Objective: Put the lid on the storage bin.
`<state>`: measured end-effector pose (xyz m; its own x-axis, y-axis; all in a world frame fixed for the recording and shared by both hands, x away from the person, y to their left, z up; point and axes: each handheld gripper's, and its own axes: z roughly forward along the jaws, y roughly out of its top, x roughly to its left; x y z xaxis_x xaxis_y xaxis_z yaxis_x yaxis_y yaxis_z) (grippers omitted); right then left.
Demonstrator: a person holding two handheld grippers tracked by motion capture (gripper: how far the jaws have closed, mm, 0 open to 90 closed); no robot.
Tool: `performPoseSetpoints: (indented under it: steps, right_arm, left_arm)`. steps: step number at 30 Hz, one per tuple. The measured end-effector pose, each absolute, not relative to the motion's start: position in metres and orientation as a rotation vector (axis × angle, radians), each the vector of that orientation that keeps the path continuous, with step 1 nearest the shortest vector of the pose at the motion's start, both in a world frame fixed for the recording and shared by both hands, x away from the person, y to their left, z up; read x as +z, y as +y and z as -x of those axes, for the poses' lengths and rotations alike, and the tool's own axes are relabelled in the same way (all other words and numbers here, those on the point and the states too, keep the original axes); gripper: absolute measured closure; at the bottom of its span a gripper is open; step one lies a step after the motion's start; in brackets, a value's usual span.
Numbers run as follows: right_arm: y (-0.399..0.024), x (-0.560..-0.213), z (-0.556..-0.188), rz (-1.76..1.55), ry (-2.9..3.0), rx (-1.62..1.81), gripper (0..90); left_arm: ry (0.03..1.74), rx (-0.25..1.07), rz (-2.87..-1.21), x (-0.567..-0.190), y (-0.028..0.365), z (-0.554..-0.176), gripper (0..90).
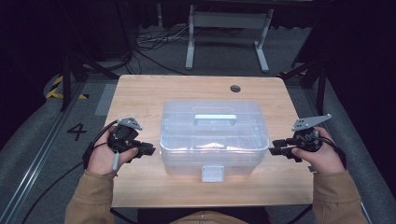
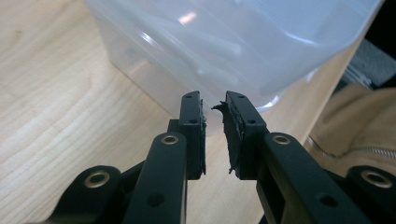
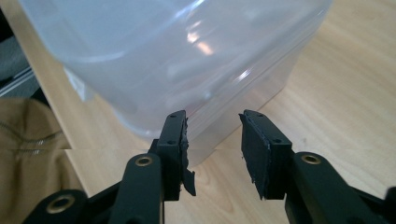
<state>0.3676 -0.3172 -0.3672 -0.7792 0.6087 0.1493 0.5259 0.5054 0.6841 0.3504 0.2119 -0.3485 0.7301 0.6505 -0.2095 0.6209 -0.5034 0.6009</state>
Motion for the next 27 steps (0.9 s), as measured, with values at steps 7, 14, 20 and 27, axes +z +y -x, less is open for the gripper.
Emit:
performPoseSetpoints:
  steps: [7,14,20,27]
  right_arm:
    - [-0.324,-0.364,-0.375,-1.067,2.496,1.217,57.0]
    - [-0.334,-0.368,-0.382,-1.113,2.392,1.207,52.7]
    - [-0.346,-0.377,-0.39,-1.182,2.353,1.192,51.0]
    - [-0.361,-0.397,-0.402,-1.253,2.318,1.183,46.9]
  left_arm:
    - [1.042,0.149,-2.166,-0.35,0.228,-0.347,75.9]
    - [1.106,0.231,-2.087,-0.353,0.24,-0.347,73.3]
    - [1.146,0.268,-2.054,-0.361,0.248,-0.353,72.4]
    - [1.168,0.267,-2.045,-0.372,0.252,-0.361,72.2]
